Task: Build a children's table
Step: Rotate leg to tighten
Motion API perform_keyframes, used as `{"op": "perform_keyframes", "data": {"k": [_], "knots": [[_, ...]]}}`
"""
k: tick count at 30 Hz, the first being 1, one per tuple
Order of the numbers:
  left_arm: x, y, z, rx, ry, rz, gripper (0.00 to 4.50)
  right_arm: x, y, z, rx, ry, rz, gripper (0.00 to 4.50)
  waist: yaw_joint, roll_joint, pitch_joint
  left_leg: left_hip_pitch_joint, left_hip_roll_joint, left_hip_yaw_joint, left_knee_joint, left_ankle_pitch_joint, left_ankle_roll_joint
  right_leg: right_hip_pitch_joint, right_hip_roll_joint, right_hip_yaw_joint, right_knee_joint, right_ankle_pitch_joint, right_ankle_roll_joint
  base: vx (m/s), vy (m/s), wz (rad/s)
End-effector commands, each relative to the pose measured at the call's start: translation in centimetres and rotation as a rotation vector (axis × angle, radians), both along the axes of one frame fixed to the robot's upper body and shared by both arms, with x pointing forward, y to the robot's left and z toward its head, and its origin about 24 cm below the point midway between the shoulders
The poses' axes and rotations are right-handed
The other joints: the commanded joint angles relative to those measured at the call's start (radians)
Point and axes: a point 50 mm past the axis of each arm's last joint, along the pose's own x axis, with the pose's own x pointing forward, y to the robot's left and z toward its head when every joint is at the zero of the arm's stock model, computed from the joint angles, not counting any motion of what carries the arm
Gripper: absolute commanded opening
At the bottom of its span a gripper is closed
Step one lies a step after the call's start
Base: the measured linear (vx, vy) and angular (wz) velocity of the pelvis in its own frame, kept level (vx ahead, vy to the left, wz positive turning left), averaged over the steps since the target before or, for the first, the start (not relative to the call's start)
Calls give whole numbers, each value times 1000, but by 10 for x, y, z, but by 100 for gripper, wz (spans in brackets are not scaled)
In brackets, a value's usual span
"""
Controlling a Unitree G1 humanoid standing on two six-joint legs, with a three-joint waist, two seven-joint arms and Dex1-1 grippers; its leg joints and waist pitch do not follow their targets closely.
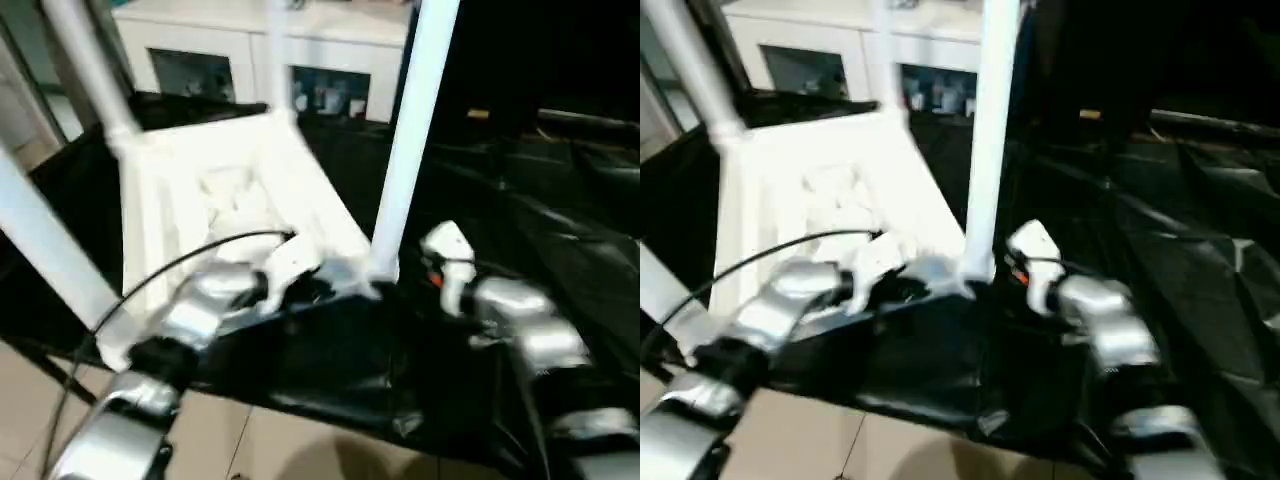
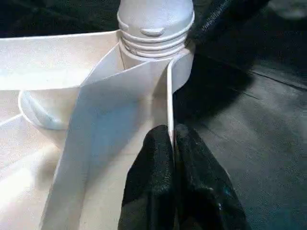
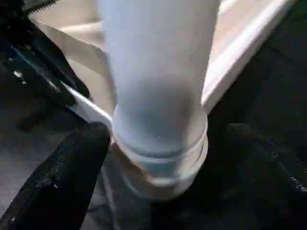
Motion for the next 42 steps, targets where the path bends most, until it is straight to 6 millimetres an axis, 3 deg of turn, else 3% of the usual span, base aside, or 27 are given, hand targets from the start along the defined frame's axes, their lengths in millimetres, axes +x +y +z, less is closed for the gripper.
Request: {"op": "perform_keyframes", "data": {"k": [1,10,11,14,15,18,20,28,29,32,33,36,39,40,42], "knots": [[-3,-9,12,-85,-25,-63,0,1,-1,2,6,4,16,420,0,-12,-65,8,25,-3,-67,-216,57,56,-61,42,-79,-270,-205,0,0,0],[-8,-9,9,-94,-11,-77,0,-6,8,0,52,42,102,420,7,-14,-68,5,24,-1,-63,-177,70,59,-60,42,-71,-211,-216,0,0,0],[-8,-9,9,-94,-10,-78,0,-6,9,-1,51,43,104,393,7,-13,-68,5,25,-1,-63,-177,69,58,-60,41,-71,-216,-214,0,0,0],[-9,-9,9,-94,-8,-79,0,-7,11,-1,66,41,122,393,7,-12,-67,7,25,-1,-64,-178,65,57,-60,42,-72,-224,-211,0,0,0],[-9,-9,9,-93,-7,-79,0,-7,12,-1,68,43,124,357,7,-13,-67,6,24,-1,-63,-179,65,57,-60,42,-72,-220,-212,0,0,0],[-9,-9,9,-89,-7,-79,0,-8,12,-2,70,46,126,349,7,-14,-67,5,24,-2,-64,-179,62,59,-61,42,-73,-235,-206,0,0,0],[-9,-8,9,-87,-6,-77,0,-8,13,-2,75,46,126,316,6,-13,-67,5,23,-1,-64,-181,62,58,-61,42,-74,-238,-204,0,0,0],[-11,-8,7,-87,6,-70,0,-9,16,-5,102,48,108,279,6,-15,-68,6,24,-1,-63,-173,66,57,-60,42,-72,-226,-205,0,0,0],[-11,-8,5,-82,9,-59,0,-9,17,-6,111,45,89,277,6,-18,-68,5,24,0,-63,-172,67,57,-61,43,-72,-224,-205,0,0,0],[-8,-9,3,-72,12,-11,0,-8,19,-10,126,38,5,276,3,-16,-65,8,23,-2,-66,-190,58,54,-62,42,-77,-267,-196,0,0,0],[-1,-13,2,-70,3,58,0,-1,19,-18,103,42,-153,276,1,-19,-61,8,21,-1,-67,-202,50,53,-62,43,-82,-308,-184,0,0,0],[5,-21,-1,-40,-19,126,0,5,21,-26,59,35,-318,275,-7,-16,-57,14,16,-3,-70,-244,18,46,-62,41,-98,-433,-138,0,0,0],[16,-42,-1,-24,-44,243,0,15,25,-34,11,47,-602,275,-17,-14,-56,18,13,-7,-71,-271,3,42,-62,37,-108,-508,-106,0,0,0],[16,-45,-1,-24,-44,249,0,15,28,-35,7,44,-615,275,-20,-10,-56,20,12,-8,-71,-281,0,39,-62,36,-112,-519,-102,0,0,0],[17,-55,0,-23,-45,257,0,17,36,-34,9,33,-643,275,-21,-12,-60,14,14,-10,-73,-269,11,44,-63,38,-109,-478,-103,0,0,0]]}}
